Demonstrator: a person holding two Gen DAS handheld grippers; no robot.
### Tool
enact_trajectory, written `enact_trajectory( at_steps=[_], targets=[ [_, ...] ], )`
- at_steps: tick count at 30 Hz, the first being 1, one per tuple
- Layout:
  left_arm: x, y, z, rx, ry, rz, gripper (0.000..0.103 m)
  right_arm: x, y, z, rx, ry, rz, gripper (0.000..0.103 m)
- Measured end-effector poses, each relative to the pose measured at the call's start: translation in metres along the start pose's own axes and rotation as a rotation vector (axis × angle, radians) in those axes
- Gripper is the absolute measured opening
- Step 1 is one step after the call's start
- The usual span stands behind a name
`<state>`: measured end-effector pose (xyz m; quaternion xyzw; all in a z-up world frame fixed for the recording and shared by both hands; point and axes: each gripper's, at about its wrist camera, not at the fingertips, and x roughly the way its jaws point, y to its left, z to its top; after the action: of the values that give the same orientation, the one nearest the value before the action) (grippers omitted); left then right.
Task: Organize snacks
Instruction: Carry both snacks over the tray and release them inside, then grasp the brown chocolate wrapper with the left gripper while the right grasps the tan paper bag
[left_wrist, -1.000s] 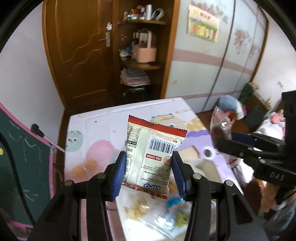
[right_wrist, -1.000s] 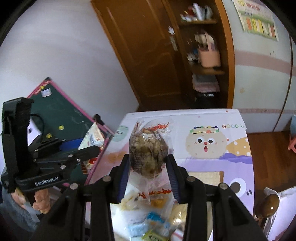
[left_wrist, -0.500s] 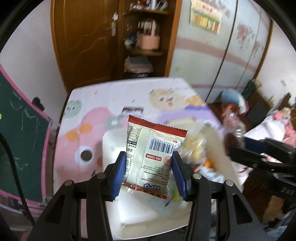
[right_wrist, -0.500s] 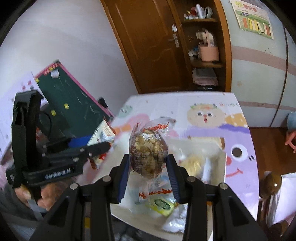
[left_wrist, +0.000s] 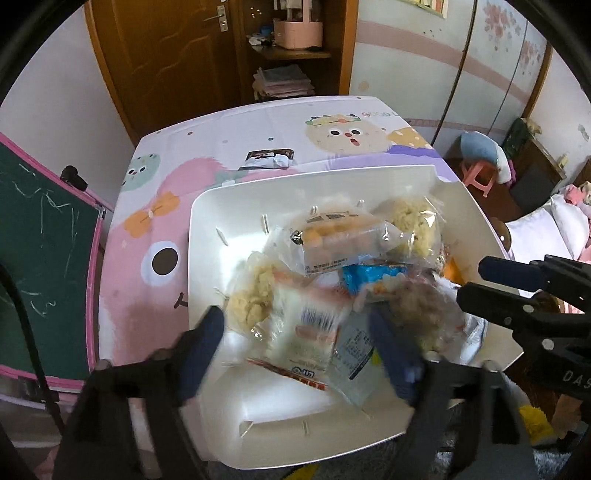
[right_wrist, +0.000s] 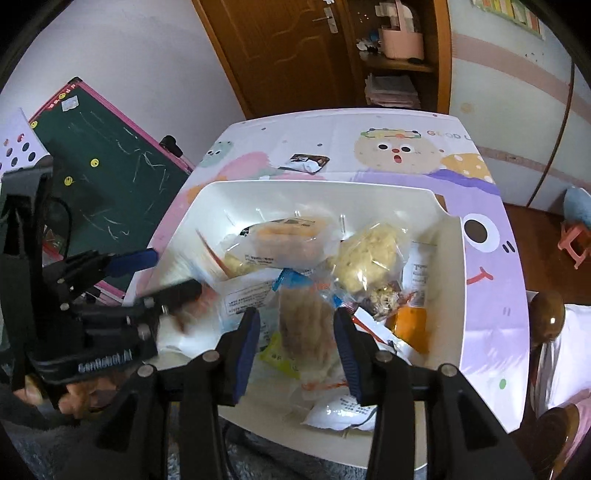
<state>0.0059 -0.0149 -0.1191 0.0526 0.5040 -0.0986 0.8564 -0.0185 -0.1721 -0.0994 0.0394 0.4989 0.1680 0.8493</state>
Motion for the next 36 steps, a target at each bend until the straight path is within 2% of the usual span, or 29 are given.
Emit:
enact_trajectory(
  at_steps=[3,8,17,28,36],
  targets=[
    [0.002,0.002,0.002,-0.014,0.005,0.002,0.082,-0.001,-0.002,0.001,0.011,-0.004,-0.003,0.049],
    [0.005,0.002,0.002,-0.028,0.021,-0.002,0.082,-0.001,-0.005,0.0,0.022,-0.003,0.008,0.049],
    [0.005,-0.01,0.001,0.025,0.021,0.004,0.082,0.001,-0.003,0.0,0.018,0.003,0.016,0.049],
    [0.007,-0.015,0.0,0.036,0.036,0.007,0.082,0.005,-0.007,-0.003,0.036,0.024,0.04,0.049],
    [0.005,-0.019,0.003,0.058,0.028,0.025,0.082,0.003,-0.01,0.0,0.031,0.005,0.032,0.049]
  ],
)
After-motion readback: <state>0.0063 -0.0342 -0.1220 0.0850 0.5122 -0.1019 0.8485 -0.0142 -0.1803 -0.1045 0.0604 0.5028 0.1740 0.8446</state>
